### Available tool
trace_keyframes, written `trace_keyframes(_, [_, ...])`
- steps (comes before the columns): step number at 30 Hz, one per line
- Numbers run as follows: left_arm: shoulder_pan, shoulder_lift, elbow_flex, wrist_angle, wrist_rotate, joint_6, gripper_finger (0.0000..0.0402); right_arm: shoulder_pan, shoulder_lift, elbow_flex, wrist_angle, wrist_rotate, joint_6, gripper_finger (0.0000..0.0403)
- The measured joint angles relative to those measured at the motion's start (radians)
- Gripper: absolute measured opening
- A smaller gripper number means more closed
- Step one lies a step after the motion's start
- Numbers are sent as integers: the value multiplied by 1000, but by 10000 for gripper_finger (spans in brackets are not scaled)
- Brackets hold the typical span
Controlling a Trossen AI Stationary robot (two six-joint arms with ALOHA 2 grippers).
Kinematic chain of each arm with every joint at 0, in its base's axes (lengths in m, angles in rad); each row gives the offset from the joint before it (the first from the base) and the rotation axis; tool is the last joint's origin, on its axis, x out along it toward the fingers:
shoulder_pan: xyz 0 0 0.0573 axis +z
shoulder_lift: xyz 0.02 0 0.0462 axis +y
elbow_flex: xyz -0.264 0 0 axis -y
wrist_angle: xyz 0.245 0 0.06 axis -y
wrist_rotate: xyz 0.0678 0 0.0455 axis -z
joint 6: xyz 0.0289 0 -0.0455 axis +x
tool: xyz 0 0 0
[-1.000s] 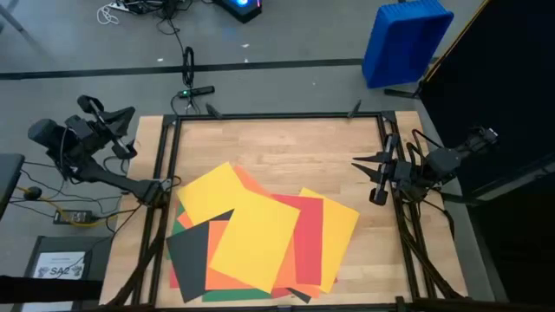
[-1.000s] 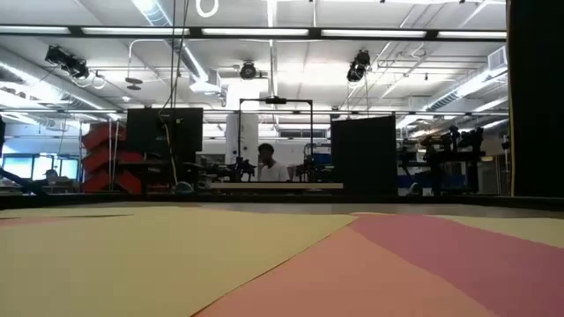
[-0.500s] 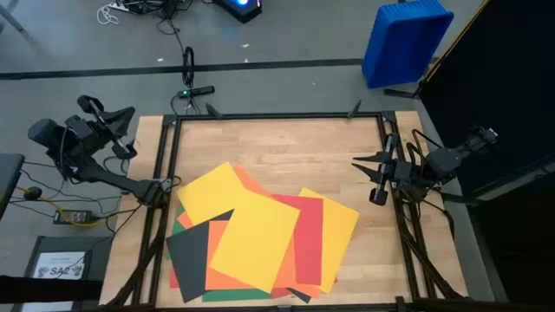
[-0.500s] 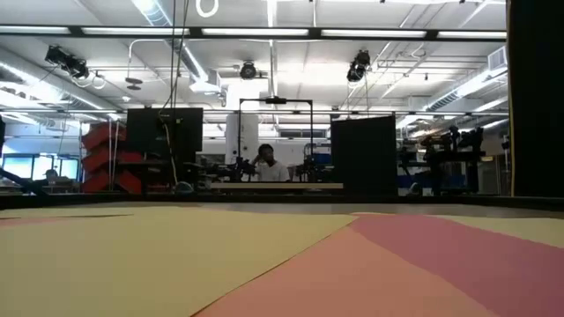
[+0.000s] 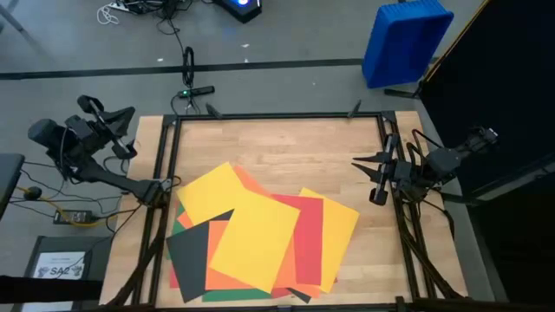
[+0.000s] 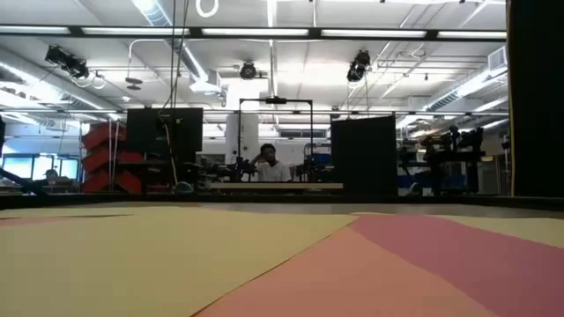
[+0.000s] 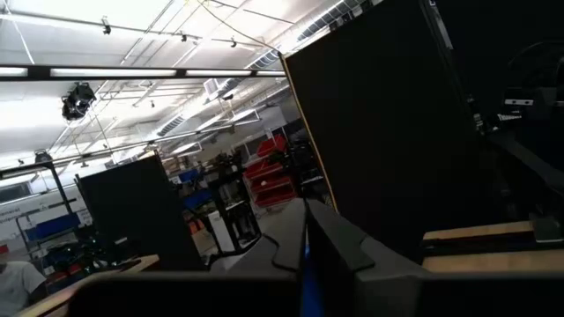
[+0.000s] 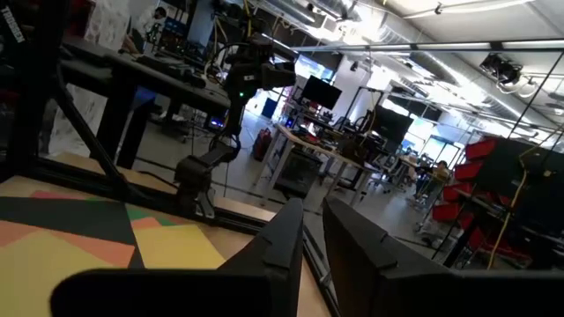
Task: Organize paper
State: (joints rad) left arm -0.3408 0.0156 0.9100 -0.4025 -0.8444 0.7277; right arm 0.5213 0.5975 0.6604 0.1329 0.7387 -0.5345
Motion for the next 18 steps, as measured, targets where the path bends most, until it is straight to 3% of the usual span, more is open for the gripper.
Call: trace_keyframes(18, [0,0,0,0,0,0,0,0,0,0,0,0,0,39])
